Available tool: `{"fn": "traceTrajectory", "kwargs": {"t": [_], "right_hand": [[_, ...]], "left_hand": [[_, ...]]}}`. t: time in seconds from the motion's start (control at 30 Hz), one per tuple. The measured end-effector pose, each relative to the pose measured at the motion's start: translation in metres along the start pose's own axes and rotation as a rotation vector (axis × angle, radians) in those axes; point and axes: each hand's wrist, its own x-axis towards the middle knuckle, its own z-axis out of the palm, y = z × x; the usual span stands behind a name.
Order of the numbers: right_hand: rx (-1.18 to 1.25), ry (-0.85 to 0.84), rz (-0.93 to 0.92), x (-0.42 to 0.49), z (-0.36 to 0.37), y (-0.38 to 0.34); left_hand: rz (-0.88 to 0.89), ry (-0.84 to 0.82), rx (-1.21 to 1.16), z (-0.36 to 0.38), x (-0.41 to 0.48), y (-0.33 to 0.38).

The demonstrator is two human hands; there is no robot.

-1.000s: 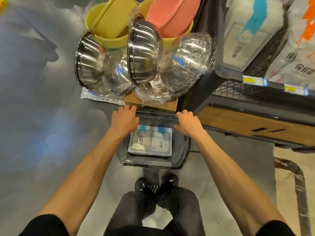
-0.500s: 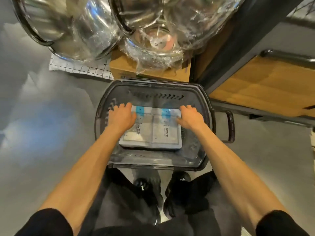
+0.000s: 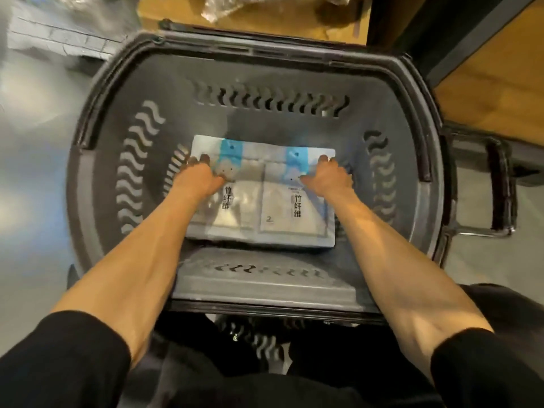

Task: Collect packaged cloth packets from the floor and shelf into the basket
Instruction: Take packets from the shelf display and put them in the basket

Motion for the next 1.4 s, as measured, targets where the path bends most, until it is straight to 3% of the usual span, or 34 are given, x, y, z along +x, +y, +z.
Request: {"fn": "traceTrajectory", "kwargs": {"t": [0.53, 0.73, 0.8, 1.0, 1.4], "right_hand": [[0.339, 0.173, 0.240, 0.005, 0.031, 0.003], [0.496, 0.078, 0.288, 0.002, 0.024, -0.001], [0.586, 0.012, 0.252, -0.009, 0.013, -0.005], [0.891, -0.043, 0.075, -0.093, -0.076, -0.021], [1.065, 0.038, -0.010, -0.323, -0.337, -0.030]], "left_hand": [[-0.309, 0.147, -0.450, 0.006, 0.007, -0.022], [-0.330, -0.021, -1.109, 0.004, -0.011, -0.016], [-0.290, -0.044, -1.212, -0.007, -0.028, -0.013], [-0.159, -0.136, -1.279, -0.092, -0.107, -0.005], [-0.051, -0.180, -1.388, -0.310, -0.321, 0.043]]}}
